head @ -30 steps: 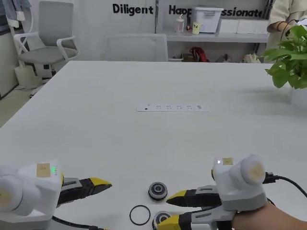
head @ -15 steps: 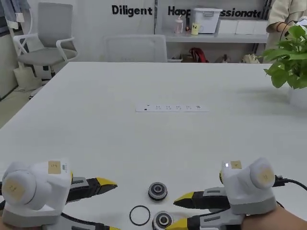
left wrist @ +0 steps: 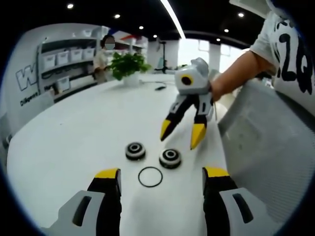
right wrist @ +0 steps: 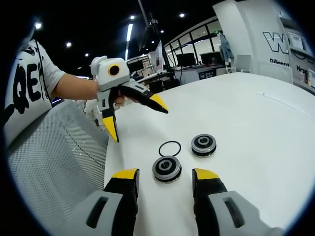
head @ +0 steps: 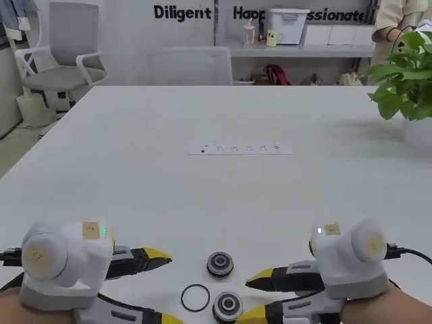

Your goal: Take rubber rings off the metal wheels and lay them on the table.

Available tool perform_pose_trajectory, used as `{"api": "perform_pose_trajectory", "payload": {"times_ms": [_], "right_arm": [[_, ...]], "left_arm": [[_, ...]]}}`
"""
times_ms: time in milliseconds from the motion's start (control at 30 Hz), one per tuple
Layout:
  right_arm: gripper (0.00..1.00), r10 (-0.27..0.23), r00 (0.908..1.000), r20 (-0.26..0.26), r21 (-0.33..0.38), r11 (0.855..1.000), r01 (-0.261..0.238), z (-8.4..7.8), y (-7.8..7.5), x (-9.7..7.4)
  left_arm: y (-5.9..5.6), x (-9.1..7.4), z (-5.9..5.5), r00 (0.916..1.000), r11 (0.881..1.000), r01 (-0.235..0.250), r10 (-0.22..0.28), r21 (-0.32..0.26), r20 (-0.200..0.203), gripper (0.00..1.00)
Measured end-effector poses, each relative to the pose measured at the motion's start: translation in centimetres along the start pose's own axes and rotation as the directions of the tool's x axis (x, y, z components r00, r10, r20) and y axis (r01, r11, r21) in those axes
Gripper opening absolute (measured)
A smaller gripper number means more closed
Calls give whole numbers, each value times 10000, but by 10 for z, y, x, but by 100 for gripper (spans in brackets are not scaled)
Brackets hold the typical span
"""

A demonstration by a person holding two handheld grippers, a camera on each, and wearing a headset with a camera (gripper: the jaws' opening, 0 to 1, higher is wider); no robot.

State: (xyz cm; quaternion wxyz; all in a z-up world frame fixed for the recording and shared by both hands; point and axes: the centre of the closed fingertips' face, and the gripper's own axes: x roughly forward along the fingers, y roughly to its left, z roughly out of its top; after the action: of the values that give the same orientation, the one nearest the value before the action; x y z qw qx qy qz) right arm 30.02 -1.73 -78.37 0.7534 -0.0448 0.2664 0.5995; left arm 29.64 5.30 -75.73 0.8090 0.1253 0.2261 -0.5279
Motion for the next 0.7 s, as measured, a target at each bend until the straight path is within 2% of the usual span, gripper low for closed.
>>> {"api": "perform_pose_trajectory", "payload": {"times_ms": [300, 700], "right_arm": [[41, -275, 9996, -63, -157, 9995, 274, -1, -2, -11], [41, -479, 9988, -29, -567, 9973, 477, 6, -5, -14]], "left_arm": [[-5, 1, 2, 10000, 10000, 28, -28, 8, -66, 68], [0, -1, 5, 9998, 9999, -166, 166, -26, -82, 66]]}}
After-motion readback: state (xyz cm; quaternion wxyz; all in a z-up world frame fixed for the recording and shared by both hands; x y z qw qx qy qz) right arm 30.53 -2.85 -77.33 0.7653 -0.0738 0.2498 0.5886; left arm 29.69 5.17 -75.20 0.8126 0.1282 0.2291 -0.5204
